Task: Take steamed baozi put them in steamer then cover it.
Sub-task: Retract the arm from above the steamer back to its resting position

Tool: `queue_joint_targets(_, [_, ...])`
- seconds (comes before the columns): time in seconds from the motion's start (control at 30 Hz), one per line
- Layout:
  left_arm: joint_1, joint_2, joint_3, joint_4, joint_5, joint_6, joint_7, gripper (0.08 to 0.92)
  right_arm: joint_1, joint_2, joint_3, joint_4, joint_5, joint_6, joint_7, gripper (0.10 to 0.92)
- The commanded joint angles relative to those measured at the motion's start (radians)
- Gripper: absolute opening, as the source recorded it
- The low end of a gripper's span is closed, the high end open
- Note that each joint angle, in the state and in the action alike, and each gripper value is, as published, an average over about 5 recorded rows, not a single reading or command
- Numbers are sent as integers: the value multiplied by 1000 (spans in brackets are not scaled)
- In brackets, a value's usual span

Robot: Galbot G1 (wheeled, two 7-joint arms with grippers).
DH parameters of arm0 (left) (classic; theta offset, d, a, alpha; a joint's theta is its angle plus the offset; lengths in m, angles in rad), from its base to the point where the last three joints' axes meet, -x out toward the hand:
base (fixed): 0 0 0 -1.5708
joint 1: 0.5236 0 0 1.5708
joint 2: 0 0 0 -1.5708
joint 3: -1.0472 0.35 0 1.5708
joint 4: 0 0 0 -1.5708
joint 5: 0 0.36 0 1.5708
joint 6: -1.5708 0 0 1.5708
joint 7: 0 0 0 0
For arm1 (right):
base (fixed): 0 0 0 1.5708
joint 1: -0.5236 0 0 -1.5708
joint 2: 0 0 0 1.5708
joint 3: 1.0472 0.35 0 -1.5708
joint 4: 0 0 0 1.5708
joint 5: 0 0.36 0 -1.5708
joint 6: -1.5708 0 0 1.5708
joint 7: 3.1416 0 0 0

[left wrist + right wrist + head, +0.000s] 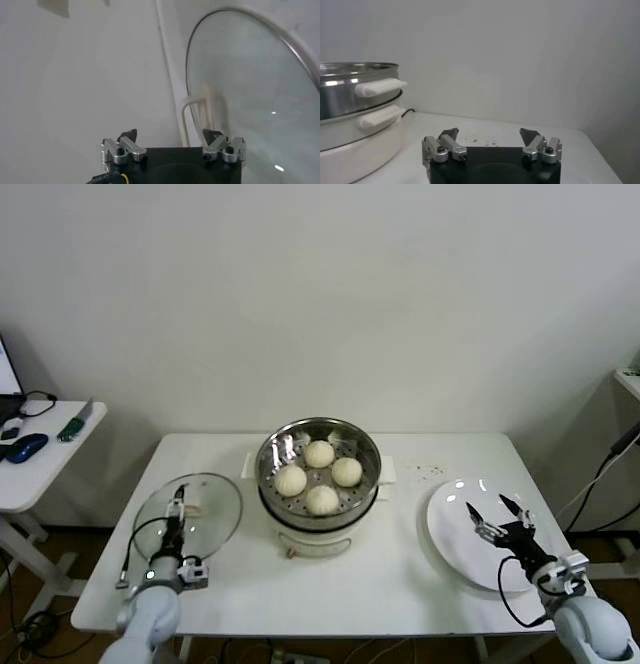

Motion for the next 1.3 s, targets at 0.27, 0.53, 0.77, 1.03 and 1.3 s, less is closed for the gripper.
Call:
queue_joint_targets(0.27, [-100, -2, 18, 114, -72, 1, -25, 823, -36, 27, 23, -6, -53, 19, -27, 823])
queue_joint_targets(0.53, [-134, -5, 23, 150, -116, -10, -65, 823, -37, 47, 21, -20, -90, 29, -43, 823])
queue_joint_targets(0.77, [-134, -9, 26, 155, -133, -23, -71, 732, -36, 57, 15, -34, -126, 40, -58, 823])
queue_joint_targets(1.03, [-131, -5, 25, 159, -141, -41, -65, 498, -37, 70, 10, -47, -153, 50, -69, 823])
queue_joint_targets(1.3, [-122, -9, 24, 155, -155, -52, -64, 290, -38, 82, 10, -49, -169, 57, -73, 823])
